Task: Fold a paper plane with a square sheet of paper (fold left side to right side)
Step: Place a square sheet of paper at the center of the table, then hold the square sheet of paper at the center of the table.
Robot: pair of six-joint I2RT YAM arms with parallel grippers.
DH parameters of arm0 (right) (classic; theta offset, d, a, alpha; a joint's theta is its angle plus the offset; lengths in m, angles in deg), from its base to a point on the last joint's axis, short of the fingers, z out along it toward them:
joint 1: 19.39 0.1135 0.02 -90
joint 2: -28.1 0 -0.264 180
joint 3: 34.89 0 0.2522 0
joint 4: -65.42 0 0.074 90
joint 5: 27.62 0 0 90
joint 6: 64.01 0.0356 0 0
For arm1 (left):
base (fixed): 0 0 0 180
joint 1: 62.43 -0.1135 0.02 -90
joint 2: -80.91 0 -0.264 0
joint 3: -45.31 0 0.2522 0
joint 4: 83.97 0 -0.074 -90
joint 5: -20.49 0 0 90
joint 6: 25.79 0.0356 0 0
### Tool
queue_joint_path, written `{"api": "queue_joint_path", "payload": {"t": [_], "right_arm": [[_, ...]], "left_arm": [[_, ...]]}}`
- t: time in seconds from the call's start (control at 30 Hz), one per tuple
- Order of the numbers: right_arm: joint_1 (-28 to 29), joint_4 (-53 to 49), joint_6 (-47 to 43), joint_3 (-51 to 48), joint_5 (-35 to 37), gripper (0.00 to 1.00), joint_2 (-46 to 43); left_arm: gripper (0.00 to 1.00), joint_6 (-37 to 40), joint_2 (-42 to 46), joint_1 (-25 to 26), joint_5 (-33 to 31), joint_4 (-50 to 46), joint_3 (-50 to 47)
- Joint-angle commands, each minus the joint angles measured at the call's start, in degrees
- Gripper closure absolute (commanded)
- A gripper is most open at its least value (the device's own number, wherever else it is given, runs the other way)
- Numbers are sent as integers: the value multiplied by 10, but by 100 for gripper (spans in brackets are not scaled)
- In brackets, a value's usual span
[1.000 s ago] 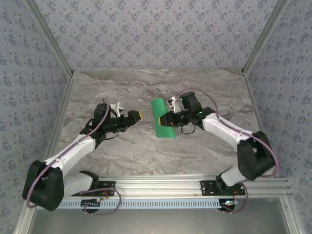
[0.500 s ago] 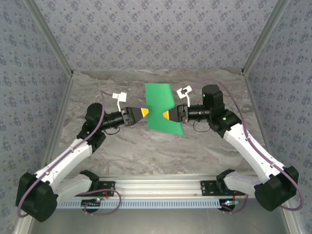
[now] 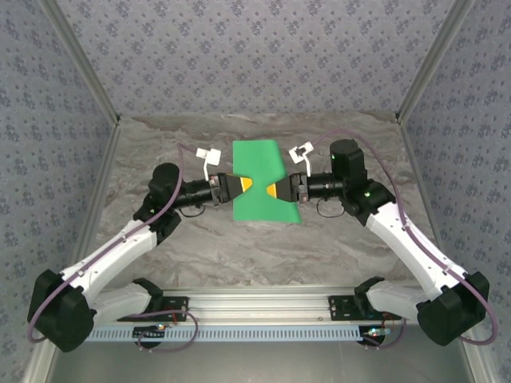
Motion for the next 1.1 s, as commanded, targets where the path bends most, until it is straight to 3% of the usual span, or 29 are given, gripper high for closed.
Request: {"api": "queue_joint_path", "payload": {"t": [0.0, 0.1, 0.27, 0.37, 0.5, 0.57, 0.83, 1.07], "right_arm": [[-14, -106, -60, 17, 77, 54, -10], [-27, -146, -79, 9, 130, 44, -6], [-42, -201, -95, -10, 266, 27, 8], [-42, -238, -110, -20, 339, 27, 29], [-39, -196, -77, -60, 341, 28, 57], [-34, -153, -51, -83, 324, 33, 76], [-2, -29, -6, -93, 305, 73, 214], [26, -11, 4, -57, 315, 81, 337]], "left_arm": [[89, 39, -1, 3, -24, -48, 9], [100, 54, -13, 2, -46, -81, -5], [100, 80, -67, 0, -77, -129, -25], [100, 97, -113, -4, -99, -155, -32], [99, 124, -189, -14, -132, -189, -23], [99, 128, -232, -26, -128, -195, -11], [98, 158, -308, -44, -146, -234, 34], [95, 164, -310, -45, -134, -256, 44]]}}
